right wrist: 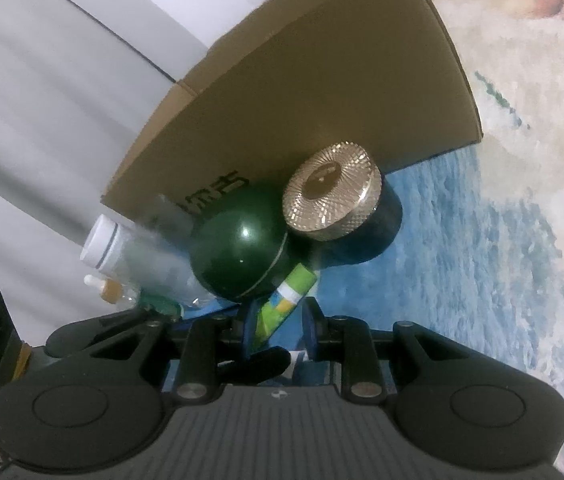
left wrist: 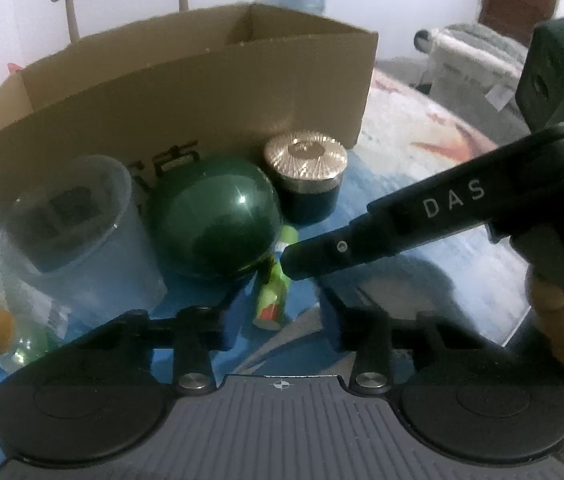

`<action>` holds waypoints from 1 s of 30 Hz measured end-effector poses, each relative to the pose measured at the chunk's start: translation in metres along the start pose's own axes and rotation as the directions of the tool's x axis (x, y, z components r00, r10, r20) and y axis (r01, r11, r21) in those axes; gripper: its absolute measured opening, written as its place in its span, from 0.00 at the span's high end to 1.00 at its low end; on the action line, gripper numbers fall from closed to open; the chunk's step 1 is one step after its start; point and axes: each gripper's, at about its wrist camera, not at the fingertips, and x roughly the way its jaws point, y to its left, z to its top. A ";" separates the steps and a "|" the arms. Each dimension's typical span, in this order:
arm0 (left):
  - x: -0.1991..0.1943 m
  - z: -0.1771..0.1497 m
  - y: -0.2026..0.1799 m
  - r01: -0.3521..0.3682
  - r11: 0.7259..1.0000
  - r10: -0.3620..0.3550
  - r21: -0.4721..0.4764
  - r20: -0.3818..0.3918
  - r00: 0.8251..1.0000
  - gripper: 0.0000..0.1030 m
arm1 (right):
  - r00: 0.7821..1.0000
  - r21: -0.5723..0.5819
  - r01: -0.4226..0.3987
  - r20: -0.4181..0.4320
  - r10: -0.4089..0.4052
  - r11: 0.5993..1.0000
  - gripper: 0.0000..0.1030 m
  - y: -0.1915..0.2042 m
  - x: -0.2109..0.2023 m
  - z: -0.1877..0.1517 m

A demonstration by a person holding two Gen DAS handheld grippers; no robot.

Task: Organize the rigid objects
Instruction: 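Move the right gripper back to the green-and-white tube on the table, then close the right gripper on the green-and-white tube and lift it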

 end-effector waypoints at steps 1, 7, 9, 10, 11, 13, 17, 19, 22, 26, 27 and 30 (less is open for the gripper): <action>0.000 -0.001 -0.001 -0.003 1.000 0.003 0.003 0.007 1.000 0.64 | 1.000 0.003 -0.004 0.000 0.004 1.000 0.74 -0.001 0.001 0.000; -0.004 -0.004 0.000 0.008 1.000 -0.008 -0.002 0.019 1.000 0.74 | 1.000 -0.002 -0.016 0.002 0.016 1.000 0.74 0.002 0.008 -0.002; -0.004 -0.004 -0.002 0.000 1.000 0.000 0.002 0.024 1.000 0.78 | 1.000 -0.013 -0.007 0.008 0.007 1.000 0.74 0.005 0.011 -0.003; -0.005 -0.005 -0.002 0.001 1.000 -0.001 0.002 0.026 1.000 0.80 | 1.000 -0.015 -0.004 0.012 0.004 1.000 0.74 0.005 0.011 -0.003; -0.006 -0.005 -0.002 0.005 1.000 -0.005 -0.001 0.027 1.000 0.81 | 1.000 -0.014 -0.005 0.015 0.005 1.000 0.74 0.004 0.009 -0.003; -0.006 -0.005 -0.002 0.010 1.000 -0.010 -0.008 0.029 1.000 0.84 | 1.000 -0.006 -0.012 0.021 0.012 1.000 0.74 0.002 0.008 -0.005; -0.013 -0.006 -0.006 0.012 1.000 -0.012 0.000 0.044 0.999 0.84 | 0.999 -0.006 -0.014 0.029 0.014 1.000 0.74 0.001 0.002 -0.009; -0.019 -0.008 -0.009 0.014 1.000 -0.014 0.004 0.054 0.998 0.84 | 0.999 -0.003 -0.020 0.037 0.020 1.000 0.74 0.002 -0.004 -0.011; -0.033 -0.009 -0.016 0.014 1.000 -0.015 0.012 0.081 0.997 0.84 | 0.998 0.002 -0.035 0.056 0.035 0.999 0.74 0.004 -0.016 -0.015; -0.061 -0.005 -0.029 -0.006 0.999 -0.001 0.048 0.152 0.988 0.84 | 0.992 -0.032 -0.054 0.115 0.057 0.998 0.74 0.017 -0.044 -0.018; -0.068 -0.002 -0.032 -0.018 0.998 0.008 0.060 0.172 0.985 0.84 | 0.989 -0.047 -0.057 0.131 0.063 0.997 0.74 0.022 -0.051 -0.018; -0.094 0.010 -0.039 -0.067 0.994 0.044 0.085 0.247 0.968 0.84 | 0.978 -0.119 -0.072 0.189 0.093 0.990 0.74 0.043 -0.073 -0.008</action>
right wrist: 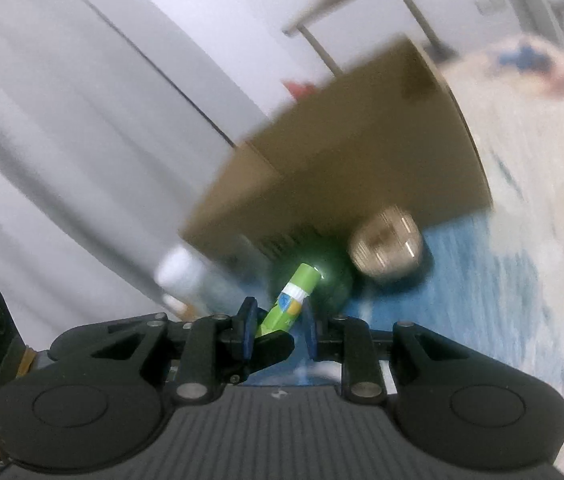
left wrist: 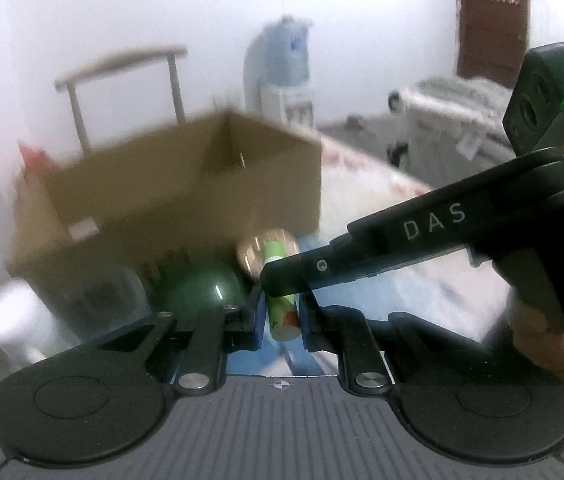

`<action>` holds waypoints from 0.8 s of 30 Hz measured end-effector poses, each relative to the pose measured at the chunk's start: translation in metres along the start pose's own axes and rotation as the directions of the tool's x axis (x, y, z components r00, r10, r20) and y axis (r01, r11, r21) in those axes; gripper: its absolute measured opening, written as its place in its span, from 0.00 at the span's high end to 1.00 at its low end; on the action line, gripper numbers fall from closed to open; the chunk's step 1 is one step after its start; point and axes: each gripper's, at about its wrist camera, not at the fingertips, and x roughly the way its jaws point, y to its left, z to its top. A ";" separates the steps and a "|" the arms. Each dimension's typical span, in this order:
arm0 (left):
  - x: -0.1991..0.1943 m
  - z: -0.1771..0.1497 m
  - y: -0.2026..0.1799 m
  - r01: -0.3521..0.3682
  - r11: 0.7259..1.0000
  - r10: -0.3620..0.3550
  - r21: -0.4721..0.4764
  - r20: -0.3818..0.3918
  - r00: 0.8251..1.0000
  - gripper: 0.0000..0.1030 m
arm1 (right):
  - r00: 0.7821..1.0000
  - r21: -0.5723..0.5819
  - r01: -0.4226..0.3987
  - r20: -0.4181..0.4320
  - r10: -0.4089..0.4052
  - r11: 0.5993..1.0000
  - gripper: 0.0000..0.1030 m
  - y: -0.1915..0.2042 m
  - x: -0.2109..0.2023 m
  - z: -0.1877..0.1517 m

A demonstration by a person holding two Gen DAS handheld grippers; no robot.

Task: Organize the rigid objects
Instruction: 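Close the right gripper on the green-and-white tube and lift it, then carry the tube into the box and open the right gripper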

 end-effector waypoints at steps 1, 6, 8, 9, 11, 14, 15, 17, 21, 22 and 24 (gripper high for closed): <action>-0.007 0.008 0.001 -0.022 1.000 0.022 0.013 0.028 0.999 0.84 | 1.000 -0.024 -0.013 0.015 0.013 1.000 0.74 0.007 -0.003 0.007; -0.031 0.050 0.014 -0.142 0.988 0.134 0.051 0.133 0.982 0.84 | 0.994 -0.151 -0.079 0.066 0.090 0.985 0.74 0.044 -0.004 0.061; -0.033 0.065 0.024 -0.190 0.980 0.180 0.057 0.153 0.972 0.84 | 0.991 -0.187 -0.106 0.056 0.119 0.977 0.74 0.056 0.005 0.087; -0.033 0.072 0.029 -0.207 0.977 0.196 0.059 0.154 0.968 0.84 | 0.991 -0.195 -0.116 0.046 0.127 0.974 0.74 0.062 0.012 0.099; -0.028 0.084 0.043 -0.228 0.973 0.219 0.047 0.138 0.966 0.84 | 0.991 -0.214 -0.123 0.021 0.130 0.969 0.74 0.071 0.028 0.119; -0.007 0.103 0.071 -0.223 0.975 0.222 0.009 0.063 0.973 0.84 | 0.992 -0.205 -0.126 -0.052 0.118 0.971 0.74 0.074 0.065 0.148; 0.001 0.106 0.080 -0.215 0.977 0.215 -0.009 0.027 0.976 0.84 | 0.990 -0.192 -0.126 -0.085 0.112 0.973 0.74 0.072 0.078 0.157; 0.020 0.109 0.101 -0.191 0.981 0.189 -0.042 -0.053 0.981 0.84 | 0.982 -0.162 -0.121 -0.161 0.095 0.979 0.74 0.064 0.109 0.172; 0.056 0.102 0.132 -0.158 0.983 0.137 -0.088 -0.204 0.969 0.84 | 0.948 -0.084 -0.102 -0.310 0.071 0.991 0.74 0.039 0.164 0.186; 0.067 0.099 0.139 -0.151 0.984 0.123 -0.100 -0.244 0.962 0.84 | 0.936 -0.066 -0.099 -0.344 0.070 0.993 0.74 0.034 0.176 0.185; 0.082 0.093 0.151 -0.137 0.983 0.093 -0.125 -0.306 0.948 0.84 | 0.910 -0.029 -0.084 -0.408 0.065 0.996 0.74 0.021 0.202 0.187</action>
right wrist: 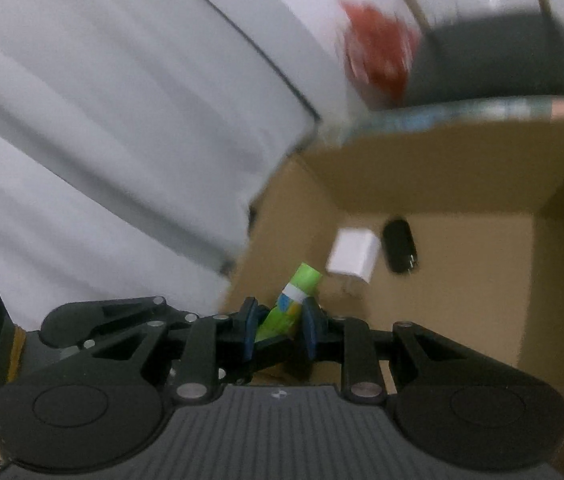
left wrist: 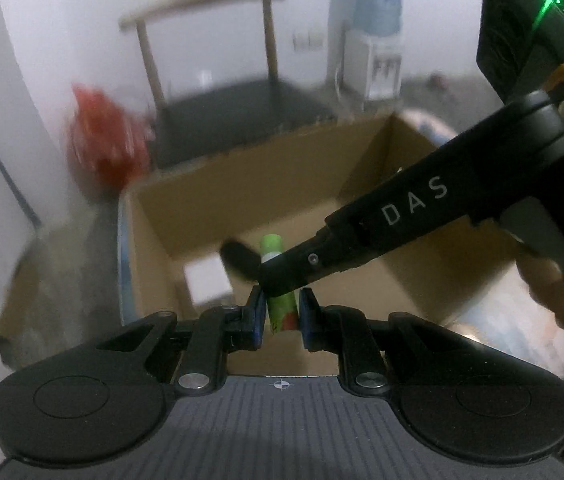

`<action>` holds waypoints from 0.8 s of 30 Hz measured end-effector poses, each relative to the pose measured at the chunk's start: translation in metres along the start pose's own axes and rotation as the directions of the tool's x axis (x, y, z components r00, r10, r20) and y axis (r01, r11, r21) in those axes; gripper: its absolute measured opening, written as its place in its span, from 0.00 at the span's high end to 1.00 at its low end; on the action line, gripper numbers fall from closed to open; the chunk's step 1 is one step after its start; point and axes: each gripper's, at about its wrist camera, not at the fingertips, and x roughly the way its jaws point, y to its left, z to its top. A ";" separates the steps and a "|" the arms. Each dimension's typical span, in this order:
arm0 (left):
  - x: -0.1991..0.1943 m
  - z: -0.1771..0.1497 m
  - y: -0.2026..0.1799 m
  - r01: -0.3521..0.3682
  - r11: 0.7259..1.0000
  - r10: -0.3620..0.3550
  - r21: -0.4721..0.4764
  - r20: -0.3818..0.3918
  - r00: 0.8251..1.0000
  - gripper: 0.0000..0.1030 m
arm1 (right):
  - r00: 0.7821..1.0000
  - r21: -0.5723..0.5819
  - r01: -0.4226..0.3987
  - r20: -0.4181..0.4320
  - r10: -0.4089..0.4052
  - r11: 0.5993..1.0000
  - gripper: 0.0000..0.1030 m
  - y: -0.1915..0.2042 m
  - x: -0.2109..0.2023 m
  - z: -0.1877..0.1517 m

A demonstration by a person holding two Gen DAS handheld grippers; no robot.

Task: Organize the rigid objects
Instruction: 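Carry the tube into the box and open the right gripper, then move the right gripper to the green dropper bottle with orange cap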

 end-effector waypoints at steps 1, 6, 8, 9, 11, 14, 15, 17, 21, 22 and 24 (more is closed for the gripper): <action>0.009 0.000 0.006 0.013 1.000 -0.013 -0.016 -0.032 0.999 0.84 | 1.000 0.015 0.001 -0.029 -0.001 1.000 0.74 -0.007 0.010 0.004; 0.038 -0.003 0.024 0.036 0.998 -0.044 -0.055 -0.141 0.989 0.84 | 0.991 0.049 0.010 -0.132 -0.003 0.999 0.74 -0.029 0.049 0.013; 0.045 -0.005 0.028 0.040 0.997 -0.050 -0.059 -0.169 0.984 0.83 | 0.988 0.059 0.008 -0.153 0.001 0.998 0.74 -0.032 0.055 0.009; 0.048 -0.006 0.030 0.042 0.997 -0.053 -0.061 -0.184 0.982 0.83 | 0.986 0.061 0.007 -0.165 0.004 0.998 0.74 -0.034 0.059 0.009; 0.049 -0.008 0.032 0.035 0.997 -0.047 -0.062 -0.196 0.980 0.82 | 0.984 0.072 0.005 -0.180 0.008 0.997 0.74 -0.034 0.063 0.007; 0.049 -0.009 0.033 0.031 0.997 -0.044 -0.067 -0.197 0.979 0.78 | 0.982 0.077 0.016 -0.187 -0.001 0.997 0.74 -0.035 0.070 0.009; 0.049 -0.009 0.032 0.028 0.998 -0.039 -0.062 -0.197 0.980 0.78 | 0.982 0.077 0.017 -0.188 -0.002 0.997 0.74 -0.035 0.071 0.009; 0.049 -0.006 0.032 0.030 0.998 -0.040 -0.057 -0.190 0.981 0.78 | 0.984 0.072 0.021 -0.181 -0.007 0.997 0.74 -0.032 0.069 0.008; 0.042 -0.001 0.030 0.033 0.998 -0.041 -0.053 -0.165 0.985 0.78 | 0.988 0.066 0.027 -0.154 -0.016 0.997 0.74 -0.034 0.060 0.005; 0.041 0.000 0.031 0.029 0.998 -0.036 -0.048 -0.156 0.987 0.78 | 0.990 0.068 0.026 -0.143 -0.016 0.997 0.74 -0.033 0.057 0.004; 0.034 0.000 0.030 0.029 0.998 -0.035 -0.048 -0.137 0.990 0.77 | 0.993 0.070 0.013 -0.117 -0.004 0.997 0.74 -0.032 0.047 0.003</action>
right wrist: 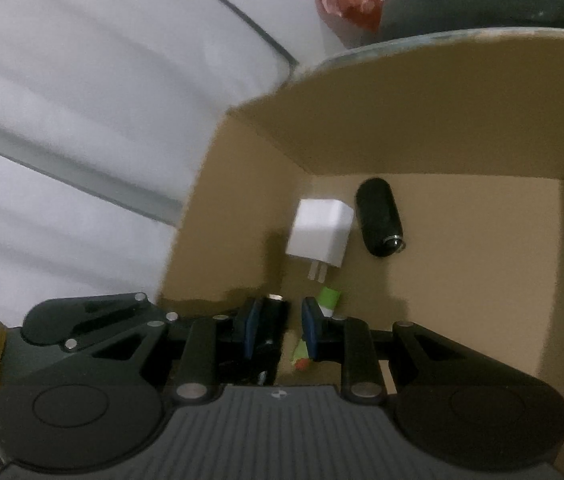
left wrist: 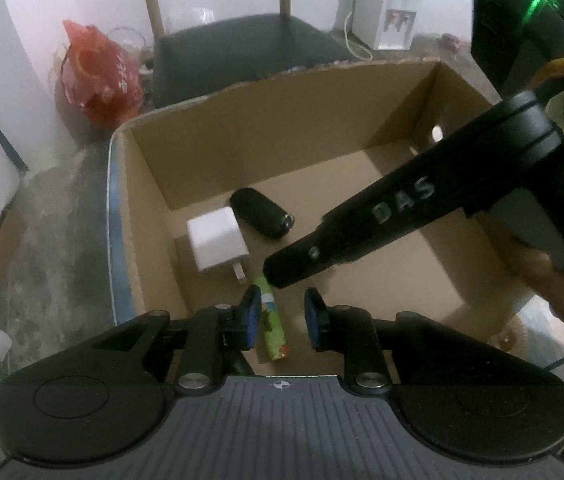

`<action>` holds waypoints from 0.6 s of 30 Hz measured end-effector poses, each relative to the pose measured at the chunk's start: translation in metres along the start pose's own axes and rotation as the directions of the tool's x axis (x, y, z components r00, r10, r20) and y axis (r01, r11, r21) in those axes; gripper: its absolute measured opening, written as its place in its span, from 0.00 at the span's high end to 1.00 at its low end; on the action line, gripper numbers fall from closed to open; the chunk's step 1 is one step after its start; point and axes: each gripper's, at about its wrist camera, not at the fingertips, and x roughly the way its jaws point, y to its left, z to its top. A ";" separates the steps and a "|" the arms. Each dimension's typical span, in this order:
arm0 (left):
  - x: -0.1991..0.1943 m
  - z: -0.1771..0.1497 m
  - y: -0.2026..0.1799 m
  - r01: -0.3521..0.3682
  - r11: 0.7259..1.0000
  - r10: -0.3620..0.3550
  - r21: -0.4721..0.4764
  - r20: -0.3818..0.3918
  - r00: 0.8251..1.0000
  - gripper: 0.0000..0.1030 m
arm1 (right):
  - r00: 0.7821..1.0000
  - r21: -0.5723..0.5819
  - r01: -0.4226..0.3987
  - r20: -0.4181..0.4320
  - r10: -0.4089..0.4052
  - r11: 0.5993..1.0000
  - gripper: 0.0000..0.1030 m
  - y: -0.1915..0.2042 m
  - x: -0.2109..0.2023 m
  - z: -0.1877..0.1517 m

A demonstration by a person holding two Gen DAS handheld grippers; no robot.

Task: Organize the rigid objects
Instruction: 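Move the right gripper to the green dropper bottle with orange cap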

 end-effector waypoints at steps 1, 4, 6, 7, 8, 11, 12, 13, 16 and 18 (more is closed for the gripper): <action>-0.003 -0.001 -0.001 0.003 1.000 -0.003 0.001 0.007 1.000 0.77 | 1.000 -0.001 -0.005 0.017 0.005 1.000 0.74 0.001 -0.006 -0.002; -0.016 -0.005 -0.003 -0.005 1.000 0.004 0.009 0.041 0.999 0.76 | 0.997 -0.009 -0.026 0.076 0.026 1.000 0.74 0.004 -0.027 -0.010; -0.026 -0.009 -0.006 -0.013 1.000 0.012 0.015 0.070 0.998 0.75 | 0.992 -0.016 -0.036 0.117 0.038 0.999 0.74 0.007 -0.044 -0.017; -0.030 -0.011 -0.007 -0.014 1.000 0.013 0.016 0.083 0.996 0.74 | 0.989 -0.020 -0.042 0.138 0.044 0.999 0.74 0.009 -0.054 -0.023; -0.036 -0.013 -0.008 -0.015 1.000 0.013 0.013 0.100 0.995 0.74 | 0.986 -0.022 -0.045 0.159 0.048 0.999 0.74 0.007 -0.064 -0.029; -0.057 -0.021 -0.010 -0.012 1.000 0.011 0.006 0.160 0.987 0.71 | 0.974 -0.039 -0.054 0.220 0.061 0.998 0.74 0.011 -0.095 -0.049; -0.064 -0.024 -0.011 -0.012 1.000 0.011 0.003 0.181 0.983 0.70 | 0.968 -0.044 -0.054 0.242 0.063 0.998 0.74 0.012 -0.104 -0.057; -0.072 -0.028 -0.011 -0.010 1.000 0.010 -0.002 0.205 0.979 0.68 | 0.962 -0.055 -0.057 0.265 0.069 0.997 0.74 0.014 -0.114 -0.068; -0.096 -0.043 -0.012 0.000 1.000 0.005 -0.019 0.274 0.962 0.65 | 0.940 -0.090 -0.062 0.329 0.088 0.994 0.74 0.021 -0.140 -0.101; -0.111 -0.056 -0.012 0.011 0.999 0.001 -0.033 0.324 0.946 0.64 | 0.925 -0.118 -0.064 0.366 0.103 0.991 0.74 0.028 -0.151 -0.122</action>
